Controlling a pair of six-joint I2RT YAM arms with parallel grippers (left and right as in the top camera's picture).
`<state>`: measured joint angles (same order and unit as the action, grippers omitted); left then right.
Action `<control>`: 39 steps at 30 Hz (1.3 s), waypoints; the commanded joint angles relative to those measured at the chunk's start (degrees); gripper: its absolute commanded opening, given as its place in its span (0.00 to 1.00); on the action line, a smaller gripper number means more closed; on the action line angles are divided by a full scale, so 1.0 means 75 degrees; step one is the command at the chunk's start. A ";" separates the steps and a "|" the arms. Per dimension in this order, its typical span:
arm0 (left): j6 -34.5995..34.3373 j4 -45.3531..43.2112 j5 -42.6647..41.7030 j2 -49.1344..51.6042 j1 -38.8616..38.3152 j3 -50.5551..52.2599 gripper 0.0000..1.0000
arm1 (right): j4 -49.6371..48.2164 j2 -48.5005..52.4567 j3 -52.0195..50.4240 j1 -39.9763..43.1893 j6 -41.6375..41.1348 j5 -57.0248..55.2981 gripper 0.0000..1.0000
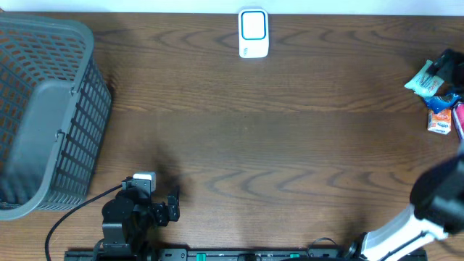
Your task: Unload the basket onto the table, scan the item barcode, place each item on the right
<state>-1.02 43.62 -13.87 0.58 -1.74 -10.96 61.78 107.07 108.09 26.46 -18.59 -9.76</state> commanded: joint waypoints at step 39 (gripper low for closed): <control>0.0128 0.0152 -0.0090 -0.0047 -0.0029 0.0032 0.98 | 0.0385 -0.8711 -0.7143 -0.3325 -0.0146 0.1626 0.99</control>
<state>-1.02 43.62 -13.87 0.58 -1.74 -10.96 66.70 43.05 55.27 6.24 -19.29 5.93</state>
